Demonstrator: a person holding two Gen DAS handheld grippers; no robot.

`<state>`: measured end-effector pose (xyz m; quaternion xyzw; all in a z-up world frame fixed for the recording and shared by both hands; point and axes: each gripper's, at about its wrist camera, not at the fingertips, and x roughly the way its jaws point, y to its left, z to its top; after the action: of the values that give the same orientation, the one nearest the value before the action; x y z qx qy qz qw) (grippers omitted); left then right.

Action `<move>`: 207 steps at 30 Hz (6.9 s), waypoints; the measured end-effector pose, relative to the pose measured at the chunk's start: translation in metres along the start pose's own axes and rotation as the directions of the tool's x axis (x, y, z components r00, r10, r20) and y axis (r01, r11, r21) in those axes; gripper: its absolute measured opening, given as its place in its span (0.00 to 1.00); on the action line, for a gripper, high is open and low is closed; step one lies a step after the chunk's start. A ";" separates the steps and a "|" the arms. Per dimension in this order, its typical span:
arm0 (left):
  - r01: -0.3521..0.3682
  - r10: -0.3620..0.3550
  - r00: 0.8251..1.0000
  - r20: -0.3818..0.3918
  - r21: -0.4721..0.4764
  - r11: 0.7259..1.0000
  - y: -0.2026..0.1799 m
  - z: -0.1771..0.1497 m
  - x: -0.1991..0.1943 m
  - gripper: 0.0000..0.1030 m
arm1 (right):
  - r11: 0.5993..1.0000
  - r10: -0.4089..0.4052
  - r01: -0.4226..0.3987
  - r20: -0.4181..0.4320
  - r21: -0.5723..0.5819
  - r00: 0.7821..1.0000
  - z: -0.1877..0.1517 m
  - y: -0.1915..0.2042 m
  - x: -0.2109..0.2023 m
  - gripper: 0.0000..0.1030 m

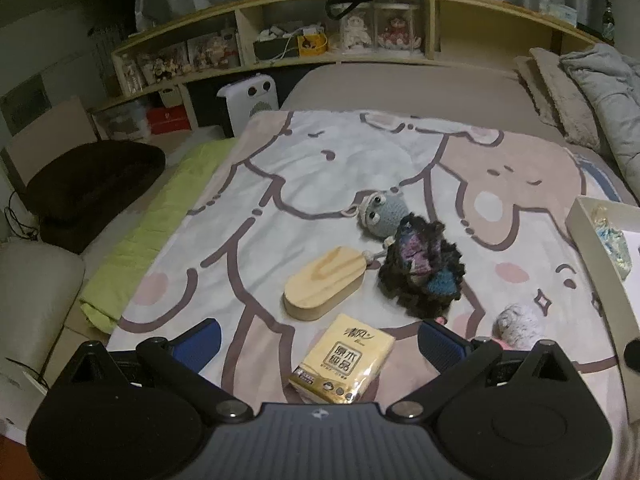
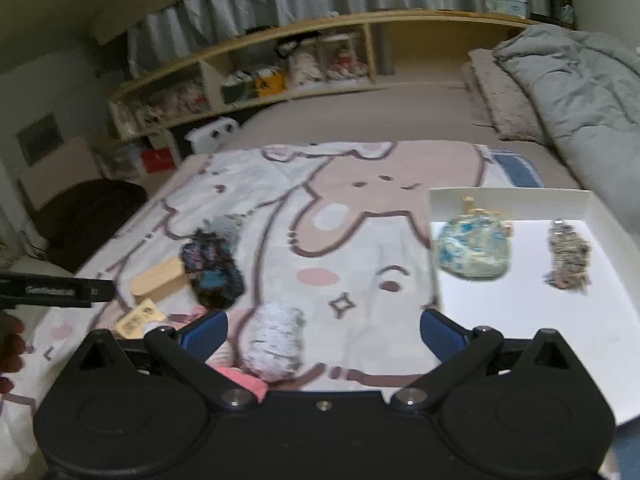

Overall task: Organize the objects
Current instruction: 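Grasp the yellow tissue pack with the left tool while the right grasps the pink bunny, then carry tissue pack and pink bunny into the white box with both tools and release, then withdraw both tools from the white box toward the remaining items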

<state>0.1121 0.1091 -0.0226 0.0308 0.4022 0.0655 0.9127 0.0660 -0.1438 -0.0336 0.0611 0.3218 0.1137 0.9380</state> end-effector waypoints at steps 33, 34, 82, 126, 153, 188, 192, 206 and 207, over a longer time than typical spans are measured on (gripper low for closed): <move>0.143 -0.090 0.971 -0.223 0.232 0.962 -0.010 -0.023 0.070 0.64 | 0.873 0.139 -0.264 -0.310 -0.410 0.941 -0.031 0.066 0.082 0.44; 0.142 -0.090 0.970 -0.228 0.226 0.964 -0.010 -0.023 0.072 0.63 | 0.876 0.137 -0.261 -0.309 -0.406 0.941 -0.031 0.065 0.081 0.43; 0.194 -0.180 0.952 -0.249 0.036 0.980 -0.029 -0.011 0.043 0.51 | 0.975 0.181 -0.216 -0.378 -0.051 0.908 -0.005 0.017 0.032 0.32; 0.427 -0.427 0.904 -0.026 0.074 0.901 -0.209 0.068 -0.028 0.51 | 0.966 -0.222 0.229 -0.071 0.118 0.973 0.077 -0.204 -0.040 0.32; 0.523 -0.506 0.832 -0.226 0.016 0.852 -0.354 0.036 0.056 0.51 | 0.919 -0.365 0.387 -0.220 0.067 0.905 0.055 -0.264 0.008 0.51; 0.478 -0.456 0.857 -0.239 0.039 0.878 -0.336 0.047 0.031 0.69 | 0.917 -0.346 0.374 -0.192 0.139 0.918 0.058 -0.259 -0.017 0.51; 0.460 -0.442 0.869 -0.222 0.037 0.887 -0.321 0.048 0.021 0.70 | 0.915 -0.347 0.374 -0.180 0.152 0.920 0.058 -0.253 -0.029 0.58; 0.418 -0.404 0.900 -0.164 0.068 0.906 -0.281 0.040 -0.011 0.86 | 0.907 -0.371 0.394 -0.161 0.149 0.914 0.049 -0.224 -0.062 0.69; 0.415 -0.401 0.902 -0.159 0.069 0.907 -0.279 0.040 -0.013 0.88 | 0.906 -0.375 0.398 -0.156 0.148 0.914 0.049 -0.222 -0.065 0.71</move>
<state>0.1592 -0.1685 -0.0168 -0.0127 0.4660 -0.1454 0.8726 0.0846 -0.3770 0.0014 0.0720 0.3938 -0.1001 0.9109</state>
